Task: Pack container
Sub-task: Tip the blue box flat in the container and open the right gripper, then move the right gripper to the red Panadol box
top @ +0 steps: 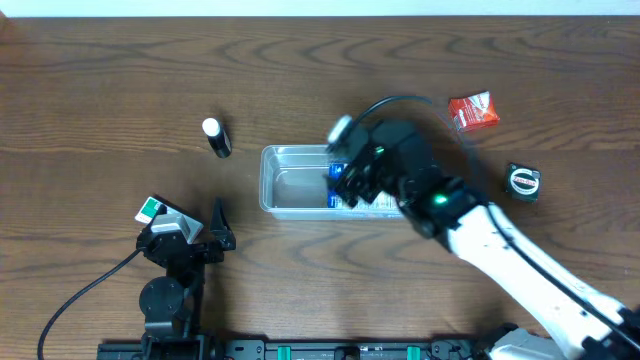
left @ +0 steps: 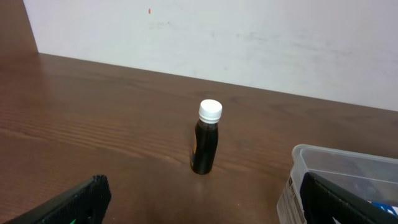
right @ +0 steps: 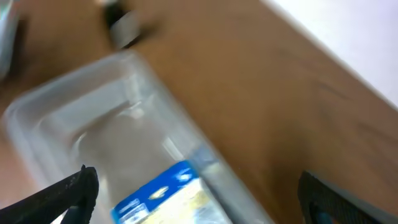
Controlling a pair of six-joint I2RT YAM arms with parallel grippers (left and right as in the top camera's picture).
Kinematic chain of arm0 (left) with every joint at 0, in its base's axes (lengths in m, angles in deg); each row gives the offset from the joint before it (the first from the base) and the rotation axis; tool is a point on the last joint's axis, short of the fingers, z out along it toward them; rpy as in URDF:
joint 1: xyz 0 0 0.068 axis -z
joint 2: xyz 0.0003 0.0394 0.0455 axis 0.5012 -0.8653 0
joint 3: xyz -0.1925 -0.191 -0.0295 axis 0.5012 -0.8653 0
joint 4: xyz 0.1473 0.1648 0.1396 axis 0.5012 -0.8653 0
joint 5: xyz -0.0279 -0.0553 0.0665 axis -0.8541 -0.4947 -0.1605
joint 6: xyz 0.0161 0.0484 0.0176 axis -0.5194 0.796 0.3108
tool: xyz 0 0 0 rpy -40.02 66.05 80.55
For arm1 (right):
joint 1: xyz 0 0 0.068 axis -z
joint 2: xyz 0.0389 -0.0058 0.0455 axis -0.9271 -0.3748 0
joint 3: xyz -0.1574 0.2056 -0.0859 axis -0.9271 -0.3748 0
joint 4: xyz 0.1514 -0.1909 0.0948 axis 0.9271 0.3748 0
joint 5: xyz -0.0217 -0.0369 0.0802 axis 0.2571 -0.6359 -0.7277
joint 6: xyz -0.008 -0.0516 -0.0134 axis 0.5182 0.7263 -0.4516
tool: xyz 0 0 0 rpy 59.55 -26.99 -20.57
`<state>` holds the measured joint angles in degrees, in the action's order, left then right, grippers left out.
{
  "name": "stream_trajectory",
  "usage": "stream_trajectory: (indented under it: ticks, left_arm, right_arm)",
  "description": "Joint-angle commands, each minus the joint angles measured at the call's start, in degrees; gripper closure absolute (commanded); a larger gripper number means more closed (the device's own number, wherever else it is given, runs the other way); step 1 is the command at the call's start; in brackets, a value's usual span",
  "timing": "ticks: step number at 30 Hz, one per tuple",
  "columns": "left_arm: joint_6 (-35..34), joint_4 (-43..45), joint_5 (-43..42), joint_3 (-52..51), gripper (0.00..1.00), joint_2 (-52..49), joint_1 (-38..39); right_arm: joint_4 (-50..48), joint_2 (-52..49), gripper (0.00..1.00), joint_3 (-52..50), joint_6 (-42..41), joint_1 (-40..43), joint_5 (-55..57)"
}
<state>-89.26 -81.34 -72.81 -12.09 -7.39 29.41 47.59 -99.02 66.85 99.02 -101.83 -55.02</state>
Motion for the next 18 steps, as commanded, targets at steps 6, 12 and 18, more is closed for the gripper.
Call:
stream_trajectory:
  ticks: [6, 12, 18]
  left_arm:
    - [0.9, -2.1, 0.7, -1.1, 0.02, -0.1, -0.3]
    - [0.9, -2.1, 0.7, -1.1, 0.02, -0.1, -0.3]
    - [0.9, -2.1, 0.7, -1.1, 0.02, -0.1, -0.3]
  right_arm:
    - [2.6, 5.7, 0.01, 3.5, -25.8, 21.0, 6.1]
    - [12.5, 4.3, 0.01, 3.5, -31.3, 34.5, 2.3]
    - [18.3, 4.2, 0.01, 3.1, -30.5, 38.8, 4.1]
